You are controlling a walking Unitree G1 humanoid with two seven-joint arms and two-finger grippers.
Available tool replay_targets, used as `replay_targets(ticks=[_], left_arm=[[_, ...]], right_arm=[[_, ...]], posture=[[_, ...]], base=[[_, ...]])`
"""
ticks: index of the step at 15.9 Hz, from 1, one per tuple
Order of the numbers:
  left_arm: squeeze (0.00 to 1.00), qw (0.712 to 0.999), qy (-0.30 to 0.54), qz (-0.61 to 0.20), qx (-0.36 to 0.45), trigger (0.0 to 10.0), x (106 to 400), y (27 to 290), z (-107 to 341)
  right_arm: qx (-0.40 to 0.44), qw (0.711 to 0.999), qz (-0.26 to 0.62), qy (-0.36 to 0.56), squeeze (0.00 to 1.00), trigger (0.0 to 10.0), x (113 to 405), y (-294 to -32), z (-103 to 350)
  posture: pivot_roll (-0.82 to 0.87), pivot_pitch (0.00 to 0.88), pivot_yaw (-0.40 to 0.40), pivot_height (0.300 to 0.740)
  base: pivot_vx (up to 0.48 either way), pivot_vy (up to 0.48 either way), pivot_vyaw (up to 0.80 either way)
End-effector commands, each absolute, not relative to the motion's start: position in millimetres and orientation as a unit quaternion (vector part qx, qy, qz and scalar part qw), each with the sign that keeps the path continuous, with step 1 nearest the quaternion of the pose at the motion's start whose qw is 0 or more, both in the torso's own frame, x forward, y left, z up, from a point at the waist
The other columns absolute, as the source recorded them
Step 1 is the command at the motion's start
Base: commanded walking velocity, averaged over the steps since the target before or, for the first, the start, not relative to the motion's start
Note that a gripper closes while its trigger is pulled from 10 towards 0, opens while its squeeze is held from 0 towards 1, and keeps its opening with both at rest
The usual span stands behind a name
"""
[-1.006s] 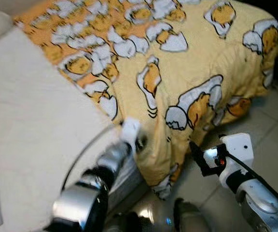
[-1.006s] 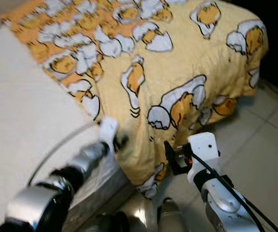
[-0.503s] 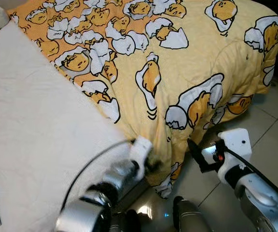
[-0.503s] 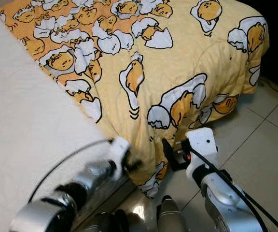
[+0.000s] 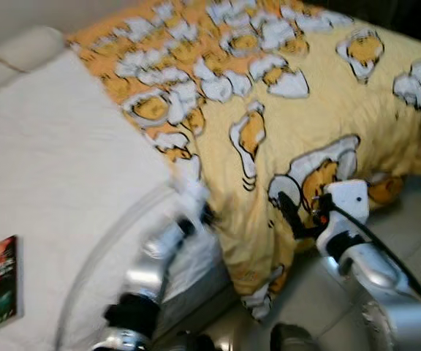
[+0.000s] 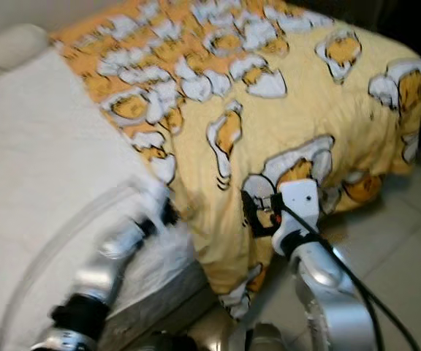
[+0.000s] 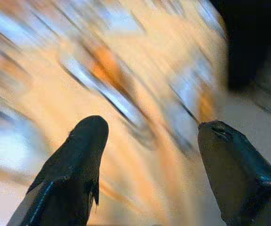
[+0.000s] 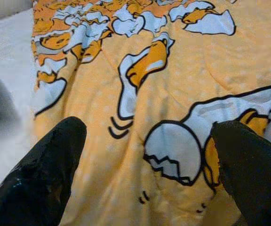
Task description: Clean up the room
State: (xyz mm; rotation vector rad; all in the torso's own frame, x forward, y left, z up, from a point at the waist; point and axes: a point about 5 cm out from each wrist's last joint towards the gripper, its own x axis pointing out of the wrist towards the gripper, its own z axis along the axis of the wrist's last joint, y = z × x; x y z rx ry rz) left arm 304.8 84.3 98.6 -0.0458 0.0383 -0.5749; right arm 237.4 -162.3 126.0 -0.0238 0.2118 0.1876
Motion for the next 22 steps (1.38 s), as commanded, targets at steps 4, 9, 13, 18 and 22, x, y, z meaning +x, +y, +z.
replay_targets(ticks=[4, 9, 13, 18, 22], left_arm=[[0.00, 0.979, -0.010, -0.202, 0.029, 10.0, 293.0, 114.5, 123.0], [0.00, 0.995, 0.036, -0.097, 0.011, 10.0, 267.0, 143.7, 112.7], [0.00, 0.999, 0.032, -0.036, 0.013, 10.0, 260.4, 161.3, 120.0], [0.00, 0.998, 0.040, -0.033, 0.026, 10.0, 256.0, 157.6, 123.3], [0.00, 0.998, 0.045, -0.030, 0.031, 10.0, 256.8, 156.2, 124.6]], right_arm=[[0.019, 0.993, 0.041, 0.108, 0.00, 10.0, 239.5, -161.0, 112.1], [0.011, 0.993, 0.057, 0.100, 0.00, 10.0, 247.3, -158.3, 106.3], [-0.037, 0.987, 0.125, 0.095, 0.00, 10.0, 257.8, -142.0, 106.8], [-0.055, 0.984, 0.136, 0.096, 0.00, 10.0, 262.4, -149.9, 104.7], [-0.067, 0.985, 0.129, 0.097, 0.00, 10.0, 267.6, -163.6, 105.4]], posture=[[-0.08, 0.000, 0.133, 0.740], [-0.04, 0.000, 0.084, 0.740], [0.00, 0.000, 0.046, 0.740], [0.00, 0.000, 0.043, 0.740], [-0.01, 0.000, 0.043, 0.740]], base=[[0.000, 0.000, -0.59], [0.000, 0.000, -0.79], [0.000, -0.240, 0.20], [0.000, -0.480, 0.80], [0.000, -0.480, 0.80]])
